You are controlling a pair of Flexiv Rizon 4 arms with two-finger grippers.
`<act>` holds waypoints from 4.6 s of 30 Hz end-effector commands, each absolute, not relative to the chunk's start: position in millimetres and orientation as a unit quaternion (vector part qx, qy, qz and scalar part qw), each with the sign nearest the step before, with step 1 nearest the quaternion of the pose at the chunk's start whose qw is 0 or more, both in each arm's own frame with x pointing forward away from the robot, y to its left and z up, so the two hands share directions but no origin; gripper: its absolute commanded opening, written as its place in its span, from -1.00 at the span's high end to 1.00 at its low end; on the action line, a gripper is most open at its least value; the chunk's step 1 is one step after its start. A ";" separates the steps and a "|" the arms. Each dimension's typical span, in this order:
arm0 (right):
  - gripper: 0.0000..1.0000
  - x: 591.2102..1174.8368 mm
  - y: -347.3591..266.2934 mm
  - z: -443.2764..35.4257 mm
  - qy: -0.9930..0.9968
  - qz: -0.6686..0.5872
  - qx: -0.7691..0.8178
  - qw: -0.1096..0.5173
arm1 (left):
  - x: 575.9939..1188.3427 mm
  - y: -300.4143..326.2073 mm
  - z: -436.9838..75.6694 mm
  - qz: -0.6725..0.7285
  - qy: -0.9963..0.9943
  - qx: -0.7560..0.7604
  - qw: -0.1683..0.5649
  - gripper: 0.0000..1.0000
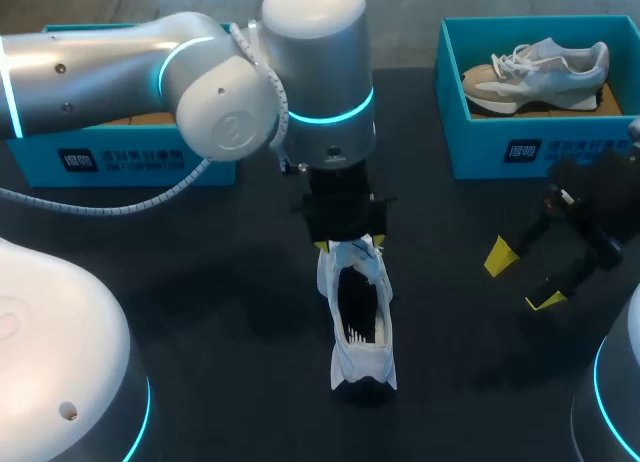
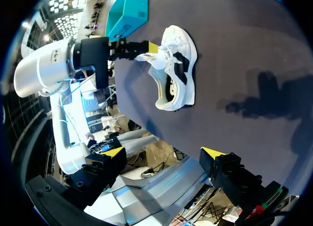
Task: Take the shoe out of the shoebox, open the shoe tongue, remove and reinsert the insole, then place the shoe into the shoebox
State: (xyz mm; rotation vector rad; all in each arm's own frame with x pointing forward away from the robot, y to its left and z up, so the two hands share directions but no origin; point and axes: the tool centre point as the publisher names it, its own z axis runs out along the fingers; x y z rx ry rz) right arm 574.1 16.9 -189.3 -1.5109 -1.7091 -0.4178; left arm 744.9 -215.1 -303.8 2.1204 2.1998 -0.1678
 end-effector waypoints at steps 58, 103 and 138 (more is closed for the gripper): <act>-1.00 573.0 16.9 -189.9 -0.675 -0.165 -0.598 0.399 | 735.7 -211.9 -304.0 -0.102 0.704 0.703 -0.004 0.53; -1.00 573.0 16.9 -189.9 -0.675 -0.165 -0.598 0.399 | 672.4 -220.4 -346.4 -0.114 0.680 0.723 -0.037 0.73; -1.00 573.0 16.9 -189.9 -0.675 -0.165 -0.598 0.399 | 639.3 -185.7 -261.3 -0.137 0.803 0.577 -0.055 -1.00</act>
